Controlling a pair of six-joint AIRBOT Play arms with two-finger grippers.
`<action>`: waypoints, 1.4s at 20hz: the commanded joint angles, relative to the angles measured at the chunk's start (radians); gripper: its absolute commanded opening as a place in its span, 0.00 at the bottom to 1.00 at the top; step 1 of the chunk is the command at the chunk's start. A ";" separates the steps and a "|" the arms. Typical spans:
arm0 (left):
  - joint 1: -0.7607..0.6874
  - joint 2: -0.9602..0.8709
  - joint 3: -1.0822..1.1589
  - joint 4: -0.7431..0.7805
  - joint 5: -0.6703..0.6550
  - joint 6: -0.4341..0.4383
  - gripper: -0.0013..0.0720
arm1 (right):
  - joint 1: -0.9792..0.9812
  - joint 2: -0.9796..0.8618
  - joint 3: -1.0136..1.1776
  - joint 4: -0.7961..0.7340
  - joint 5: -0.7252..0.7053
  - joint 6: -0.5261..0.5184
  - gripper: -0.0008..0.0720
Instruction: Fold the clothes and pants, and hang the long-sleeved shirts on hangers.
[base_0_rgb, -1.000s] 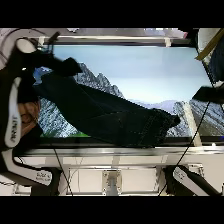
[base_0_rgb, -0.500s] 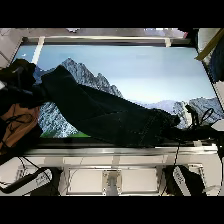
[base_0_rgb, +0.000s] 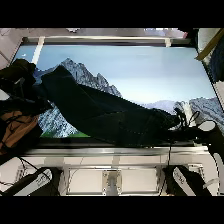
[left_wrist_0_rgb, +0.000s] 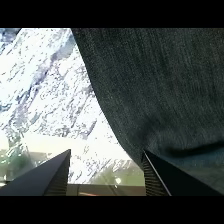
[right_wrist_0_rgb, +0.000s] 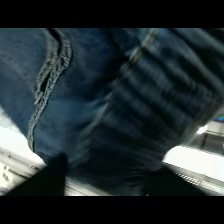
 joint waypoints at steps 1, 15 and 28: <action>0.004 0.002 -0.005 -0.003 0.089 -0.010 0.66 | 0.106 -0.056 0.018 0.063 -0.016 -0.032 0.09; -0.044 0.101 -0.008 -0.201 0.328 -0.165 0.66 | -0.463 -0.217 0.769 -0.517 -0.119 -0.056 0.09; -0.242 0.029 -0.238 -0.216 0.843 -0.251 0.55 | -0.462 -0.463 0.769 -0.393 -0.244 0.079 0.09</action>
